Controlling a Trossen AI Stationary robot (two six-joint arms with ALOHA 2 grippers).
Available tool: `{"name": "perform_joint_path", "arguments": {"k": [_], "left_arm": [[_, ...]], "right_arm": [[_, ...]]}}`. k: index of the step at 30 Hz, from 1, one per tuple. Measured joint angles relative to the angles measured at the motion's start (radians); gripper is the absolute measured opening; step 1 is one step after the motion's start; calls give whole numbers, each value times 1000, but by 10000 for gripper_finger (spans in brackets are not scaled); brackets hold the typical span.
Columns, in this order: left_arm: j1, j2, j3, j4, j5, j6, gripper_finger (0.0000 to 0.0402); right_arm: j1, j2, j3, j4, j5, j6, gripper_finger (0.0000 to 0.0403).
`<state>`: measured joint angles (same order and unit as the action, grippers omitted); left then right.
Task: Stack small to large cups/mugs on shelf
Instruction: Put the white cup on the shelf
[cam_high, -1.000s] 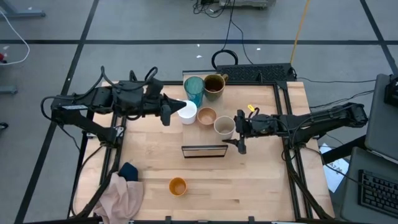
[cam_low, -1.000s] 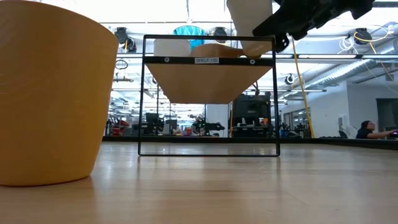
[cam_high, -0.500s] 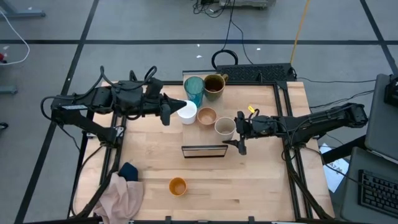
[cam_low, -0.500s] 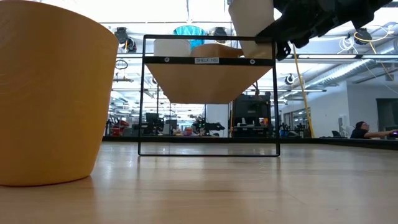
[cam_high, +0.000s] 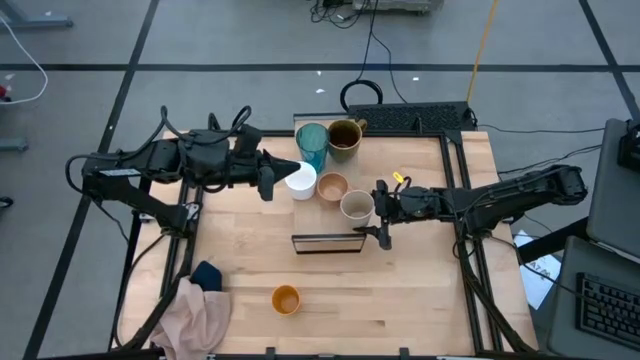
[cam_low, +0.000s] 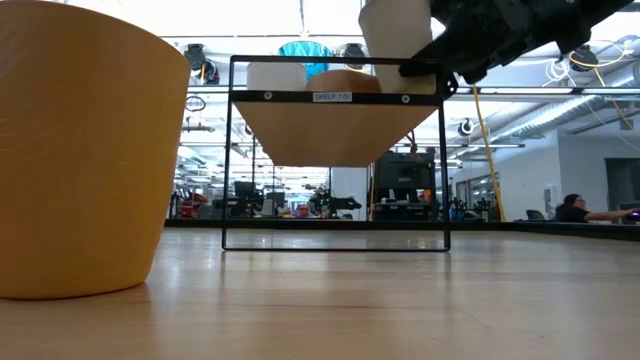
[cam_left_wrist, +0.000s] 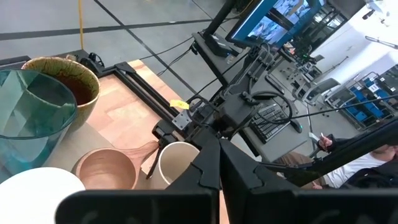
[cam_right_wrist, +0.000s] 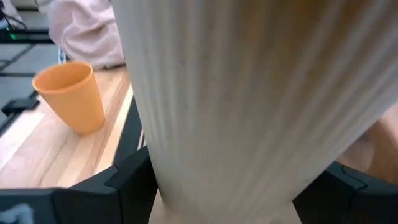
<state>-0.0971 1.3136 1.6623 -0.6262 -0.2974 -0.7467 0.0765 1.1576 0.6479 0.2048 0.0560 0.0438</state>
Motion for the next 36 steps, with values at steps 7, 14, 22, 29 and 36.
{"name": "perform_joint_path", "arguments": {"k": [7,14,22,29,36], "left_arm": [[-5,0,0,0,0,1,5],[-5,0,0,0,0,4,5],[-5,0,0,0,2,5,5],[-5,0,0,-1,4,5,5],[-5,3,0,-1,4,5,5]], "right_arm": [[-20,13,0,1,-10,4,286],[-25,12,0,8,-26,-3,286],[-32,19,0,9,-29,-5,288],[-32,19,0,9,-18,26,291],[-31,19,0,8,-5,-10,292]]}}
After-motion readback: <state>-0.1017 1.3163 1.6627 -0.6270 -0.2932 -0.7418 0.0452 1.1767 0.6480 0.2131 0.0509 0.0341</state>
